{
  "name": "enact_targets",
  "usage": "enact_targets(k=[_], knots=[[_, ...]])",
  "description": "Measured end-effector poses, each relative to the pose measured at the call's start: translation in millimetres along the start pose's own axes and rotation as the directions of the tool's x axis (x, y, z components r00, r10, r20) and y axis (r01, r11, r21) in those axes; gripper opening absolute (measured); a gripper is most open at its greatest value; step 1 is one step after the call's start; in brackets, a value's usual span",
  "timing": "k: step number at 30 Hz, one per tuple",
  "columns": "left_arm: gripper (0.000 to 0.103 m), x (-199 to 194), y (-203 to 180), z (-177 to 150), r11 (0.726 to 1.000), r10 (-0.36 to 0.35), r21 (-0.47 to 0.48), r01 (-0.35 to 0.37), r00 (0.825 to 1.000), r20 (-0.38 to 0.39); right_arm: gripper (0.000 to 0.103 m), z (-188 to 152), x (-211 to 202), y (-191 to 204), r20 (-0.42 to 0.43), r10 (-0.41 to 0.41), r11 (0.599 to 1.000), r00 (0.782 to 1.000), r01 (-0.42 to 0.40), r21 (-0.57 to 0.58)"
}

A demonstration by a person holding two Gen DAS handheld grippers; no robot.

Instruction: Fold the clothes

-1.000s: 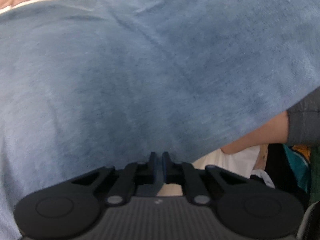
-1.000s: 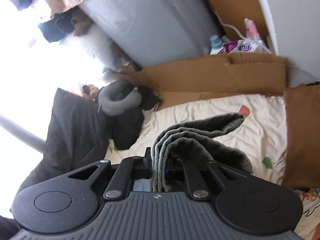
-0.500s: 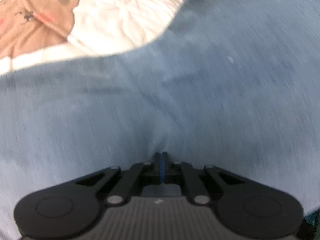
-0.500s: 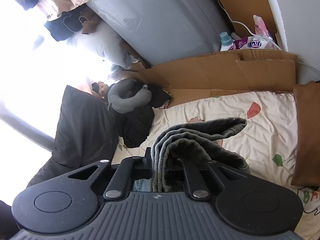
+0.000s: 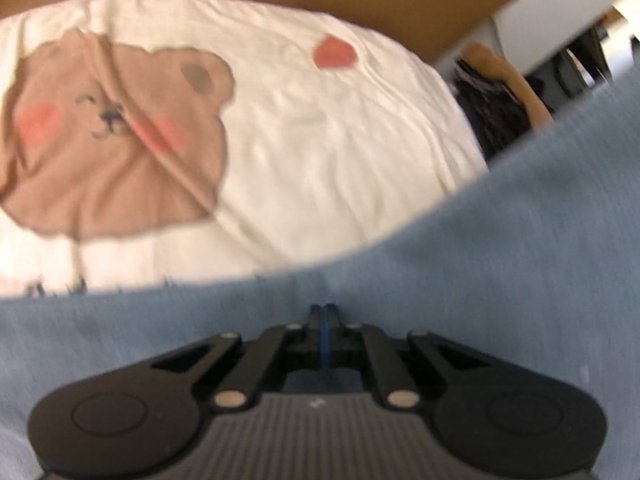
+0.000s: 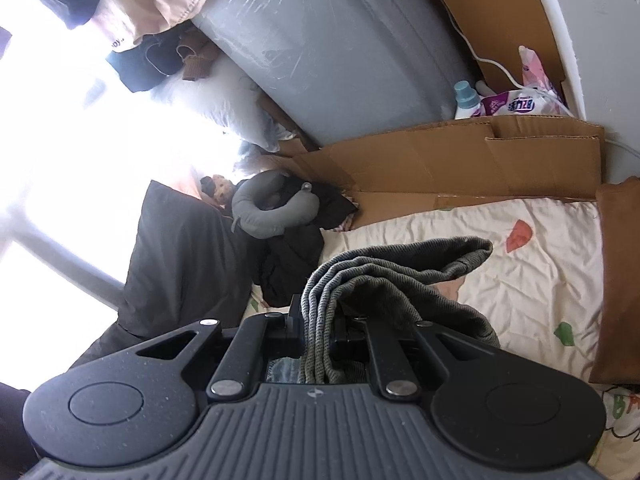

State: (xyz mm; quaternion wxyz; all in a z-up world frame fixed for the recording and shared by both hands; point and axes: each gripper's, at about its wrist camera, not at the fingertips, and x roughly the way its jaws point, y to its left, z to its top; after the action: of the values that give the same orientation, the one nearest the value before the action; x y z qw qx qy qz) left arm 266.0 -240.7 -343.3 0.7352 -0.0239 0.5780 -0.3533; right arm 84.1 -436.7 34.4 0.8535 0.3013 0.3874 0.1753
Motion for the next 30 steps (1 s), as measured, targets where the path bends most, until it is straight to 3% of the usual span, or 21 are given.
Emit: enact_targets(k=[5,14,19,30], knots=[[0.001,-0.6,-5.9,-1.1,1.000,-0.023,0.017,0.023,1.000,-0.002,0.010,1.5,6.7,2.3,-0.007,0.005,1.000,1.000,-0.005,0.002],[0.001,4.1,-16.1,-41.0,0.995,-0.058,0.083,0.062,0.997,-0.048,0.010,3.4,18.6,6.4,-0.011,-0.006,1.000,1.000,0.006,0.007],[0.001,-1.2,-14.2,-58.2,0.995,-0.078,0.064,0.082,0.995,-0.057,0.010,2.4,20.5,8.5,-0.010,-0.013,1.000,1.000,0.014,0.006],[0.002,3.0,-19.3,-3.2,0.996,-0.077,0.046,0.077,0.997,0.004,0.010,2.6,19.7,10.2,-0.016,-0.010,1.000,1.000,0.010,-0.008]])
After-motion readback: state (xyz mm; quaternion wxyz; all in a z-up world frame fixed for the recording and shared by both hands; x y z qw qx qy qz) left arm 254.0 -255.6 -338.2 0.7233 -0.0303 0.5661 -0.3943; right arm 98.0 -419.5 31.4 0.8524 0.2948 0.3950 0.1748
